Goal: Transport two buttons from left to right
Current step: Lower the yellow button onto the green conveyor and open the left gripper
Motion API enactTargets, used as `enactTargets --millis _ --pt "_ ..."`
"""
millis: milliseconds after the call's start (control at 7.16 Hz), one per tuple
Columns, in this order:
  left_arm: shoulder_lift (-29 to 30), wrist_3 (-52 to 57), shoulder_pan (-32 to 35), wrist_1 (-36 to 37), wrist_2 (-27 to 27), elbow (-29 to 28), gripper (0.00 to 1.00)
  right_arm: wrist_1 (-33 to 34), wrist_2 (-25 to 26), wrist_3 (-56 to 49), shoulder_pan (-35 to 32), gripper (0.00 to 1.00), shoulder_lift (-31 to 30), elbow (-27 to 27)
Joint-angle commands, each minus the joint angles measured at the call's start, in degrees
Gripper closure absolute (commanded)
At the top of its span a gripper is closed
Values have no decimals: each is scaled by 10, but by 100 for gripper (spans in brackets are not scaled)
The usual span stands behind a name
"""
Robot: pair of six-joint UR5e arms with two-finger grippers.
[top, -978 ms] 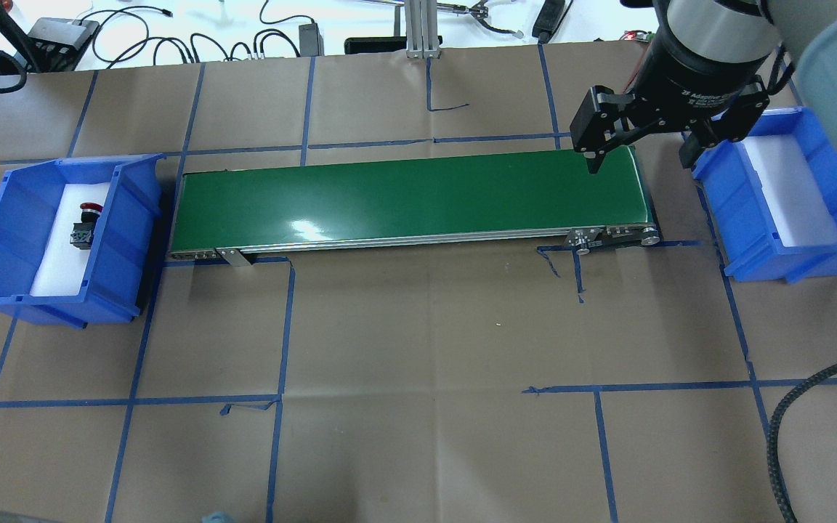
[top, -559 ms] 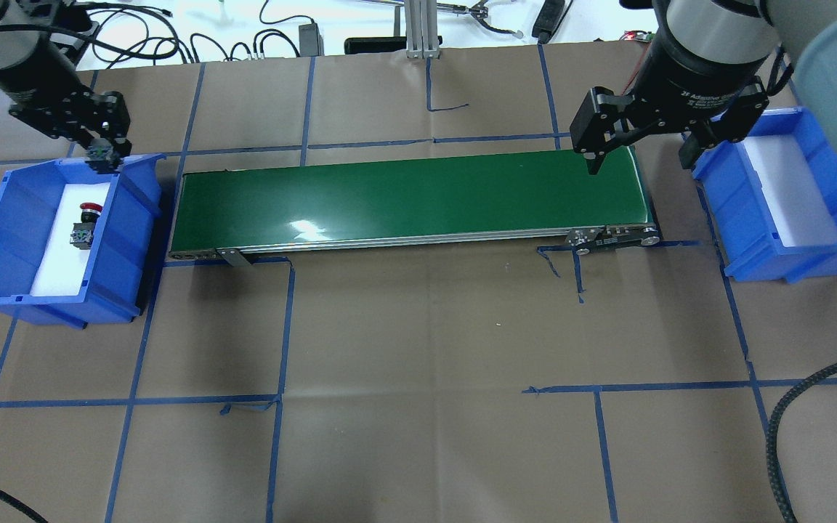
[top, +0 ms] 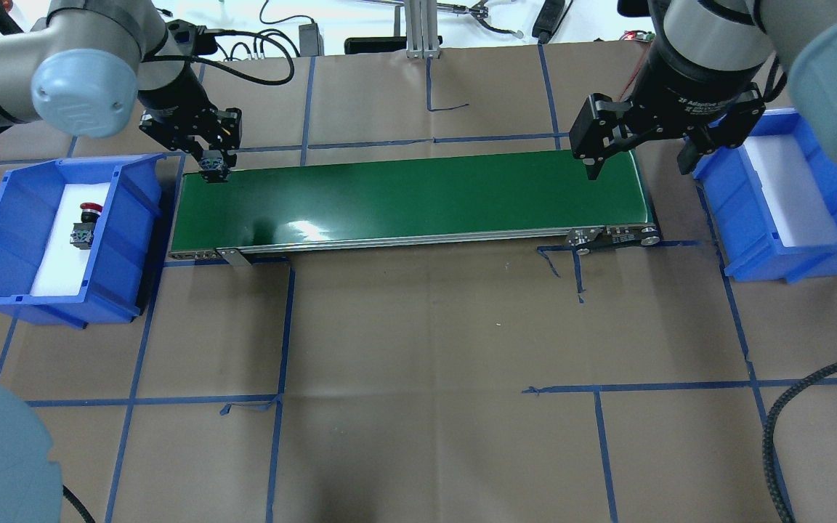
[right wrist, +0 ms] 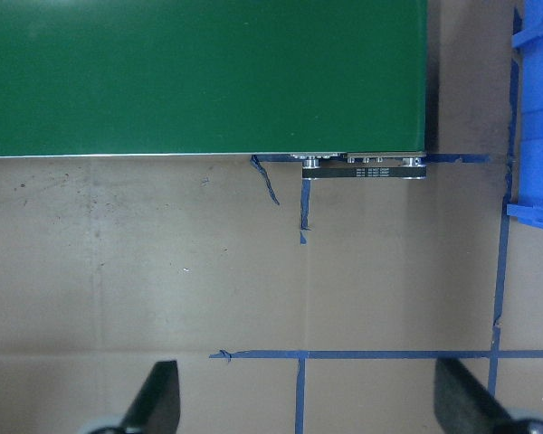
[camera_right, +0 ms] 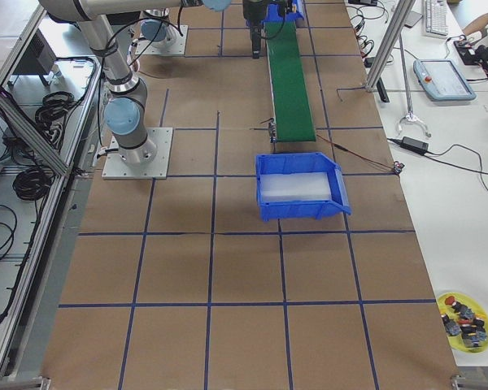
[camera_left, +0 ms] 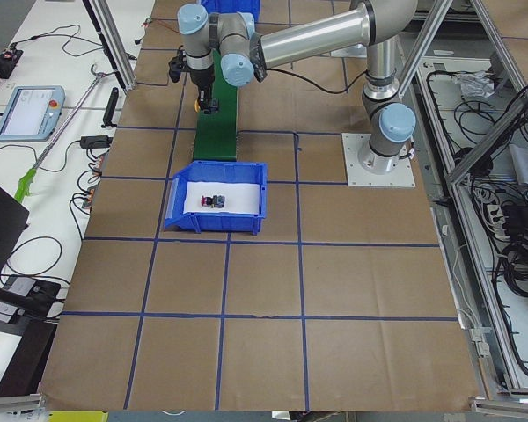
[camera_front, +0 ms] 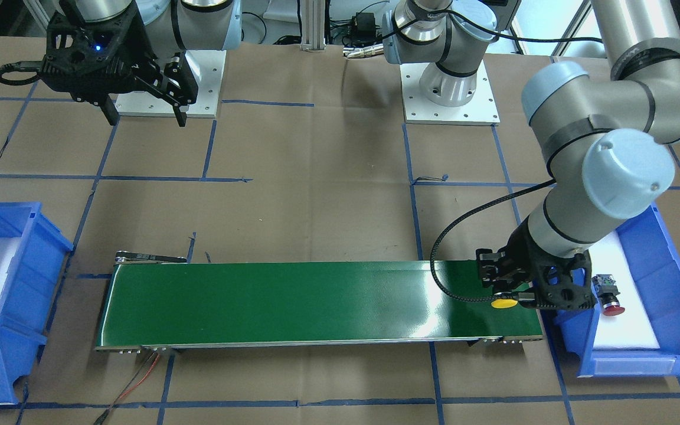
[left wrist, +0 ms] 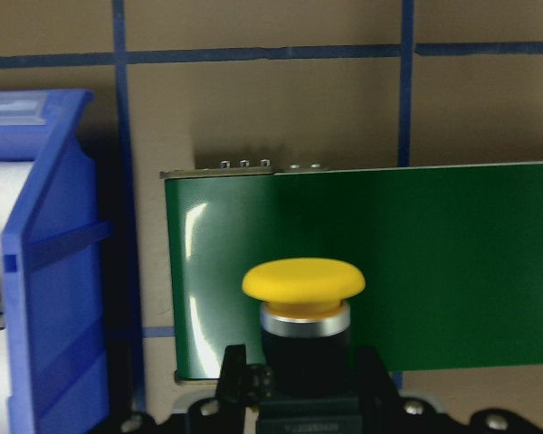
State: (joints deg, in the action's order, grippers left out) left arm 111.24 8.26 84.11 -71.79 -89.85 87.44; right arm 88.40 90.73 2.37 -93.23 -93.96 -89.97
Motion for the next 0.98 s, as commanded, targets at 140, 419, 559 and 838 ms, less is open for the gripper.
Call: enactTargets --millis 140,419,559,838 --pt "17 -4 3 135 0 93 89 -4 1 1 1 0 -1 -1" --pt "24 -23 3 165 1 113 88 -3 1 1 0 0 0 -1" --pt "25 -29 4 165 2 113 63 -3 1 1 0 0 0 -1" --pt "19 -32 3 165 6 111 1 -4 2 1 1 0 0 0"
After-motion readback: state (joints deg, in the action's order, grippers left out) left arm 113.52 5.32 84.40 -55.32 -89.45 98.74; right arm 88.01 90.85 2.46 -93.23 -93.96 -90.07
